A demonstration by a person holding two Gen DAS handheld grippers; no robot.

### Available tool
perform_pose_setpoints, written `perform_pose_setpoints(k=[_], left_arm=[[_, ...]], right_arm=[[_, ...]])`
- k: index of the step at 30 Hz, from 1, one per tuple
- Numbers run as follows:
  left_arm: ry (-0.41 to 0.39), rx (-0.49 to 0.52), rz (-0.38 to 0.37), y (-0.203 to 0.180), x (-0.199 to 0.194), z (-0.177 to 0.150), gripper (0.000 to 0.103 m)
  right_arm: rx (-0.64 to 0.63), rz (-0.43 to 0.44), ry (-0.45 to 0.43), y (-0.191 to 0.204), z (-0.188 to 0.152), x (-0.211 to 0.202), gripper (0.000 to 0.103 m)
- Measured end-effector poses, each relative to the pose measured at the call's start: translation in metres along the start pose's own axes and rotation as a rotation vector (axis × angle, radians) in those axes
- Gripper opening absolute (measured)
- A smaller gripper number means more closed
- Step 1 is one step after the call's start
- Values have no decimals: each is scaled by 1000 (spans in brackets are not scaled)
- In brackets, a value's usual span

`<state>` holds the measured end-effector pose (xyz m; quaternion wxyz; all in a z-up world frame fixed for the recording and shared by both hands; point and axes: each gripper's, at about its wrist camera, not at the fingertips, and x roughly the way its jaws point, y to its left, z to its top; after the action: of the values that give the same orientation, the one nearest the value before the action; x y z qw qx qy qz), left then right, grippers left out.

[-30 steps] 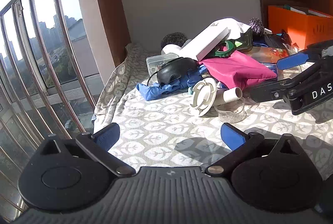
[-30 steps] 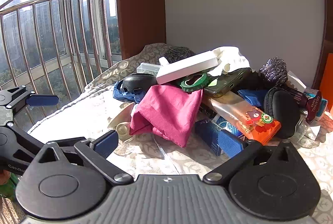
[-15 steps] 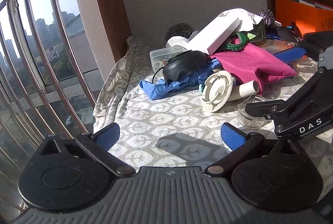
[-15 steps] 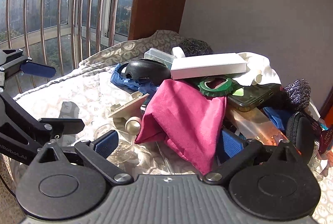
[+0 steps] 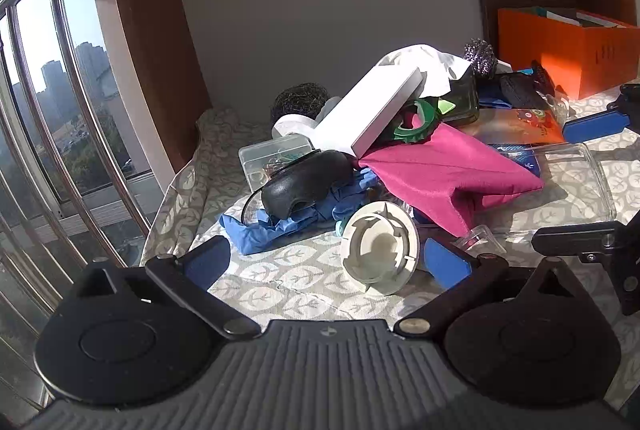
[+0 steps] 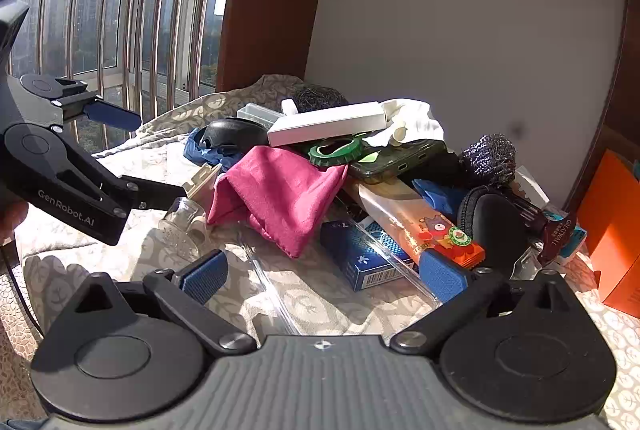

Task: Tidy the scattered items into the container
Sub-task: 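Grasp the white round plastic part with the left tool while the right tool grasps the clear strainer cup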

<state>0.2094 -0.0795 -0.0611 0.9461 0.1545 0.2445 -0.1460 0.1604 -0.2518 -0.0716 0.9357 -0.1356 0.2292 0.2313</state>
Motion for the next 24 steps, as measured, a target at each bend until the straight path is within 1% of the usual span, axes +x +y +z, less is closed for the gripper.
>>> perform_pose_setpoints(k=[3, 7, 8, 9, 10, 11, 12, 13, 14, 16, 17, 19, 20, 21, 22, 24], left_arm=[[35, -6, -21, -3, 15, 1, 103], [51, -98, -55, 6, 24, 1, 103], [51, -125, -49, 9, 24, -1, 99], [51, -145, -43, 12, 22, -3, 81], [59, -147, -37, 14, 21, -4, 67], [85, -142, -9, 14, 22, -7, 35], [82, -146, -3, 17, 20, -10, 29], [81, -159, -9, 20, 17, -11, 28], [80, -157, -12, 22, 14, -13, 28], [70, -159, -11, 25, 8, -17, 32], [67, -165, -17, 27, 6, -19, 39], [60, -193, -44, 31, 1, -20, 62], [55, -206, -54, 32, 0, -19, 87], [46, -211, -51, 32, -1, -17, 96], [37, -207, -42, 31, -2, -14, 97], [40, -193, -22, 29, 3, -6, 98]], right_arm=[[-17, 12, -5, 7, 0, 5, 103], [-23, 27, 7, 12, -1, 10, 103], [-26, 30, 7, 13, -1, 10, 103], [-29, 33, 3, 15, -1, 10, 103], [-32, 38, -4, 16, 0, 9, 103], [-33, 45, -18, 18, 1, 8, 103], [-31, 53, -27, 19, 1, 7, 103], [-19, 70, -43, 20, 2, 6, 103], [1, 91, -56, 20, 2, 5, 103], [57, 147, -78, 18, 3, 0, 103], [76, 159, -82, 17, 4, -1, 103], [117, 191, -60, 13, 4, 0, 103], [139, 225, -28, 10, 4, 3, 103], [155, 245, -7, 8, 4, 6, 103], [184, 270, 10, 6, 3, 7, 103], [205, 281, 5, 4, 3, 8, 103]])
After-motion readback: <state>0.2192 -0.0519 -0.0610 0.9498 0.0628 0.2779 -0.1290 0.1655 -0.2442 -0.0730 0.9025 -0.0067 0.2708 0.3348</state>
